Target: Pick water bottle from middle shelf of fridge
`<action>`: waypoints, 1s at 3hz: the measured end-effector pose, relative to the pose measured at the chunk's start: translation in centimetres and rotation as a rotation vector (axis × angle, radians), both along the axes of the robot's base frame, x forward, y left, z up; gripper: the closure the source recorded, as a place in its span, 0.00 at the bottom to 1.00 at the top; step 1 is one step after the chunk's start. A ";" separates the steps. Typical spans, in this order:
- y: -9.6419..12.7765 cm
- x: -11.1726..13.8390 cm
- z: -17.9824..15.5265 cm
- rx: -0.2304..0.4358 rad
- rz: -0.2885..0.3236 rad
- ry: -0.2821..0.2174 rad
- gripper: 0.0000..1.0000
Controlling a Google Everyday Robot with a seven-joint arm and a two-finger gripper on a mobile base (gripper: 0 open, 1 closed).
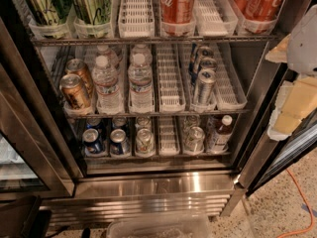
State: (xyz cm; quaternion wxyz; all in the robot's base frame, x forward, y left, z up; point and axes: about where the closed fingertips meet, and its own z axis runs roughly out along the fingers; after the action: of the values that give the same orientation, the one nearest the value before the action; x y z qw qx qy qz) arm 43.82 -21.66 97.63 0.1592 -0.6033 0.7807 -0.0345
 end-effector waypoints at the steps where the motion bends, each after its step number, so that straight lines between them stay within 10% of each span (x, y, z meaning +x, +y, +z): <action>1: 0.0 0.0 0.0 0.000 0.000 0.000 0.00; 3: 1.5 0.4 -1.2 -0.061 0.114 0.065 0.00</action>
Offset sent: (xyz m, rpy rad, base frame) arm -0.0026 0.0066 -0.0079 -0.0063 0.0634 0.0906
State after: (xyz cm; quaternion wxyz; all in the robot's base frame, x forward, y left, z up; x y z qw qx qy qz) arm 44.18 -20.17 96.42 0.1171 -0.6521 0.7484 -0.0298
